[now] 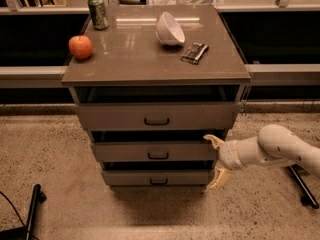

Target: Open middle drawer

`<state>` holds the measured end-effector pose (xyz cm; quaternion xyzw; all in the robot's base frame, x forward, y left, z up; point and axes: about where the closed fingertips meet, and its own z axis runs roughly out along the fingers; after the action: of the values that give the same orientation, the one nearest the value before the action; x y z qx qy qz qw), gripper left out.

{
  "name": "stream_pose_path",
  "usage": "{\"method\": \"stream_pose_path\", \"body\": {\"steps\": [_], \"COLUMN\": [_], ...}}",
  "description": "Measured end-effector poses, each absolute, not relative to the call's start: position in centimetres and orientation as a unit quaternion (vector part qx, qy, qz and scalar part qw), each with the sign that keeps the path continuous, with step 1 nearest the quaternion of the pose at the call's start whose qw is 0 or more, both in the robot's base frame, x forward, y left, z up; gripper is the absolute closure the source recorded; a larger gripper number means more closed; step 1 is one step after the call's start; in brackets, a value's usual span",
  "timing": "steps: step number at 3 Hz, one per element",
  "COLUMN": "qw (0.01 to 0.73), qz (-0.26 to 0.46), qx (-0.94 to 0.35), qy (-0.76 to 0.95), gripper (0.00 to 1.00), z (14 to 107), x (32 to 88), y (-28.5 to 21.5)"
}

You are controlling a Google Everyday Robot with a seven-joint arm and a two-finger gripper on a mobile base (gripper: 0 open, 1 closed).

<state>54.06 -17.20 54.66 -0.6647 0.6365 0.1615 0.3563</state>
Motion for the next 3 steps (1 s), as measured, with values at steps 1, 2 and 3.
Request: {"method": "stream_pose_path", "body": {"steps": [1, 2, 3], "qw": [0.342, 0.338, 0.333], "qz": [0.169, 0.168, 0.152], "qx": [-0.665, -0.666, -0.670], "qy": [0.641, 0.644, 0.646], "gripper": [0.00, 0.00, 0.00], "z": [50.7, 48.4, 46.2], "x": [55.5, 56.3, 57.6], "y": [-17.5, -17.5, -17.5]}}
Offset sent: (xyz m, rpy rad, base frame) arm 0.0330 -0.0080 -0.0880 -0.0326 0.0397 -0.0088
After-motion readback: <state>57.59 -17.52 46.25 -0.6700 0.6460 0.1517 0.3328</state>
